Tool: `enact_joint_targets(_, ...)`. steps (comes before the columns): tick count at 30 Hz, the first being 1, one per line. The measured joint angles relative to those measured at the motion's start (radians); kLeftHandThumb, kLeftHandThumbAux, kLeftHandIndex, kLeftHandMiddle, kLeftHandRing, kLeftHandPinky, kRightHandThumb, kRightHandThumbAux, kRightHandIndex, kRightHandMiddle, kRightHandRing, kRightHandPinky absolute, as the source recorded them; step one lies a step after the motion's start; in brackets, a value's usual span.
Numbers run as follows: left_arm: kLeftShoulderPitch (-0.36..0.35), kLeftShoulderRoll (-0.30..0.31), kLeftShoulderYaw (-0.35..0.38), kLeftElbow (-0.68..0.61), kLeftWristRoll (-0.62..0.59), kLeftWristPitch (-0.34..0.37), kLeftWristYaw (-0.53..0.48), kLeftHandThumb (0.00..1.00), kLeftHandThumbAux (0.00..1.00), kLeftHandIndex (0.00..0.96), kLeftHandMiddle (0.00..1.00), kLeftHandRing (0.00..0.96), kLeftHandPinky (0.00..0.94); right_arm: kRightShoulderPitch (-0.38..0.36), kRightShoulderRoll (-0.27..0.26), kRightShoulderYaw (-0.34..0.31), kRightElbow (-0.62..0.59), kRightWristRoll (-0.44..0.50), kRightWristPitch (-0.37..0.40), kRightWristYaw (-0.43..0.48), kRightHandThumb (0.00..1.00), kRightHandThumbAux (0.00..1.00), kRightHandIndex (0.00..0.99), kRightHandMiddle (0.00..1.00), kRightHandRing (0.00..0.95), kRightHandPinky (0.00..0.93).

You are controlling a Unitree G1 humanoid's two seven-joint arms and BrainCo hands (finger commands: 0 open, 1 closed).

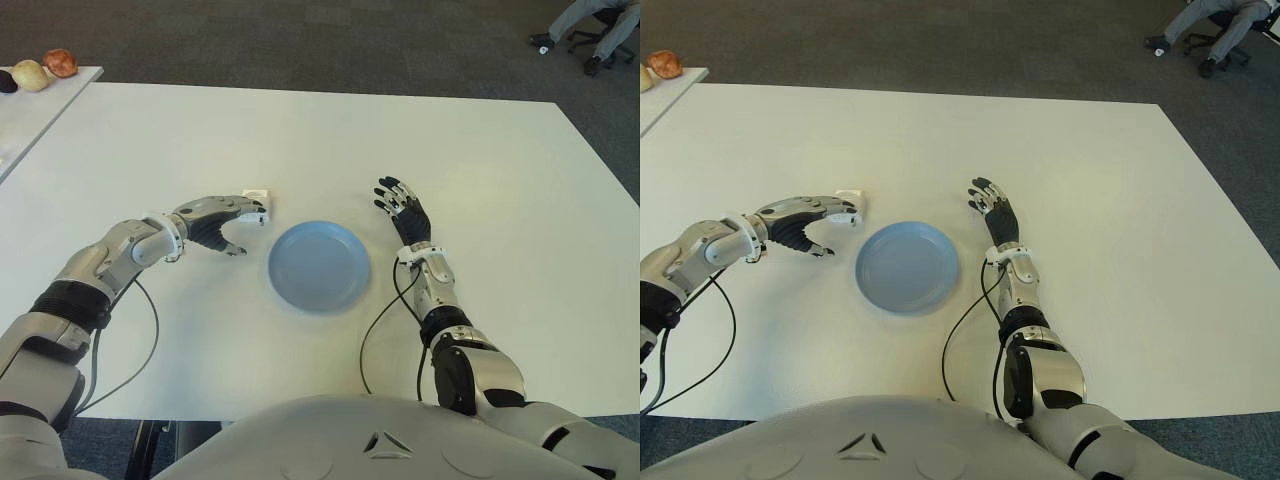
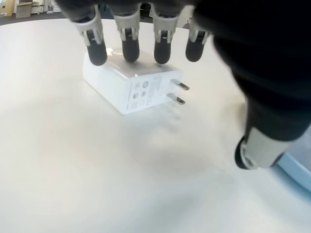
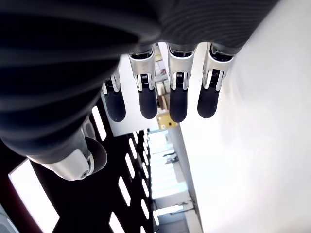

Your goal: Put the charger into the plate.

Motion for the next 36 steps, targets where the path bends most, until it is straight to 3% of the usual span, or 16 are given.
enact_joint_targets(26, 0.05, 0.019, 0.05, -0.049, 0.09, -0.002, 0.025, 0.0, 0.617, 0.0, 0.0, 0.0, 0.184, -0.018, -0.015, -0.002, 0.03, 0.0, 0.0, 0.016, 0.227, 0.612, 0.177, 0.177, 0.159, 0.196)
enact_joint_targets(36, 0.054, 0.018, 0.05, -0.046, 0.1, -0.005, 0.039, 0.0, 0.604, 0.0, 0.0, 0.0, 0.127, -0.02, -0.023, -0.005, 0.034, 0.0, 0.0, 0.024, 0.235, 0.613, 0.176, 0.182, 0.166, 0.198)
